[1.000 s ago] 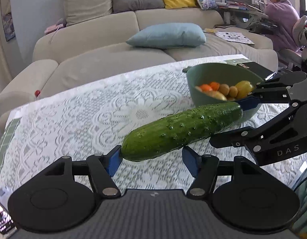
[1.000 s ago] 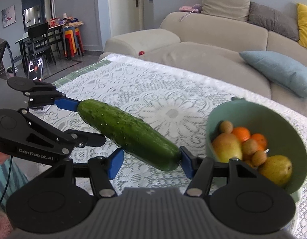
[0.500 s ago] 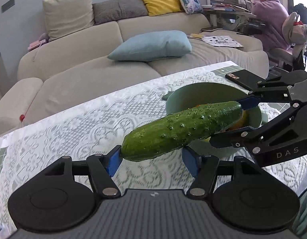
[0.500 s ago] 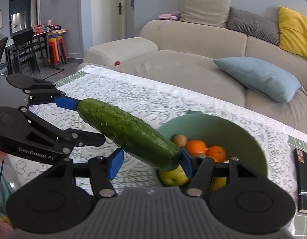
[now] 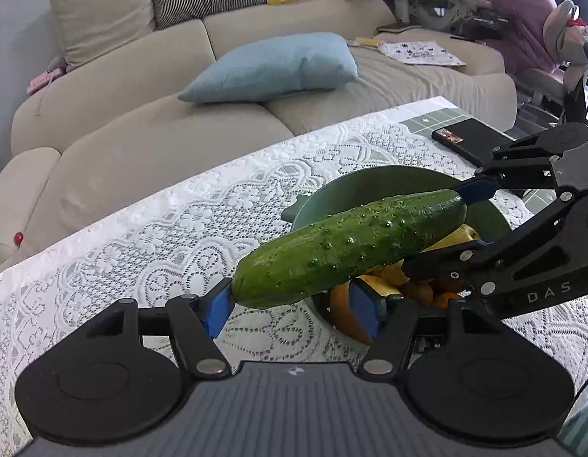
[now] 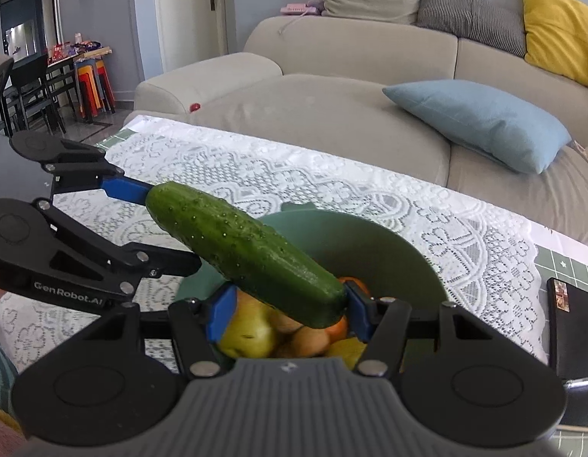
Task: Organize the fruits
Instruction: 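Lift the cucumber with both tools and carry it over the green colander, then lower the cucumber onto the fruit and open both tools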
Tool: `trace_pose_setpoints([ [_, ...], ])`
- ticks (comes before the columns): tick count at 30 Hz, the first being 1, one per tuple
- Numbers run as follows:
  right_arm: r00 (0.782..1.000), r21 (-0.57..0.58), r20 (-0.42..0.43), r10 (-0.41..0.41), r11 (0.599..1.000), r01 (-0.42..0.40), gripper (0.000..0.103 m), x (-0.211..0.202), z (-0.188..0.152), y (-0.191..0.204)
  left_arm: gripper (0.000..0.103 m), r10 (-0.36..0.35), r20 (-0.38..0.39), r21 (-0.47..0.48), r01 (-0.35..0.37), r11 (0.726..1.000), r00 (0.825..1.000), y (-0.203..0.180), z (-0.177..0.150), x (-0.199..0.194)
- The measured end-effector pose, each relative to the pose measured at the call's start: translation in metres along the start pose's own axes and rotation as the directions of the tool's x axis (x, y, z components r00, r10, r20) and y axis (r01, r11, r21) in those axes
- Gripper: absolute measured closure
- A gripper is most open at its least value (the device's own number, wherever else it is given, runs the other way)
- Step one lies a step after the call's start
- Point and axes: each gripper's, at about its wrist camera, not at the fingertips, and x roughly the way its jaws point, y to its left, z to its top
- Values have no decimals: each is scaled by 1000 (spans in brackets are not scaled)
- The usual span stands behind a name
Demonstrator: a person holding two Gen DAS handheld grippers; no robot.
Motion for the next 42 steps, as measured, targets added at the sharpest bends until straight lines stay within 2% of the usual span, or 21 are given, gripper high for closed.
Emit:
trace_pose_setpoints([
  [2,1000,-11,-20,-10,1000,10,44,8,1,-6,33,-8,-12,-4,8,1000,1000,-1,3,5],
  [8,997,-11,-69,-22,1000,21,44,26,-4,-20,34,-13,-55,14,14,1000,998,-8,7,22],
  [13,997,21,-70,-13,1000,15,42,30,-3,-31,34,-18,-48,-1,18,1000,999,-7,10,26],
  [17,996,53,-78,-47,997,51,42,34,-3,-38,39,-55,-58,4,55,998,997,-9,11,29],
  [19,997,75,-70,-35,996,40,42,34,-3,-41,41,-82,-80,-4,82,997,993,-10,9,32],
  [21,997,85,-70,-32,996,38,42,33,-2,-40,41,-66,-68,6,67,998,995,-12,8,32],
  [30,994,43,-66,-89,995,92,40,21,3,-23,43,-100,-24,-43,99,994,995,-3,6,13],
  [32,994,49,-48,-103,993,105,33,13,4,-17,43,-97,-1,-44,97,994,995,-3,5,3],
  [37,991,73,16,-133,989,132,29,-9,4,-1,42,-51,64,-61,55,997,997,-2,1,-28],
  [40,987,103,67,-149,985,141,19,-25,1,11,40,-17,105,-109,28,994,994,2,-3,-48],
  [42,984,112,102,-148,984,137,18,-36,-2,21,37,-1,141,-146,21,989,990,6,-8,-62],
])
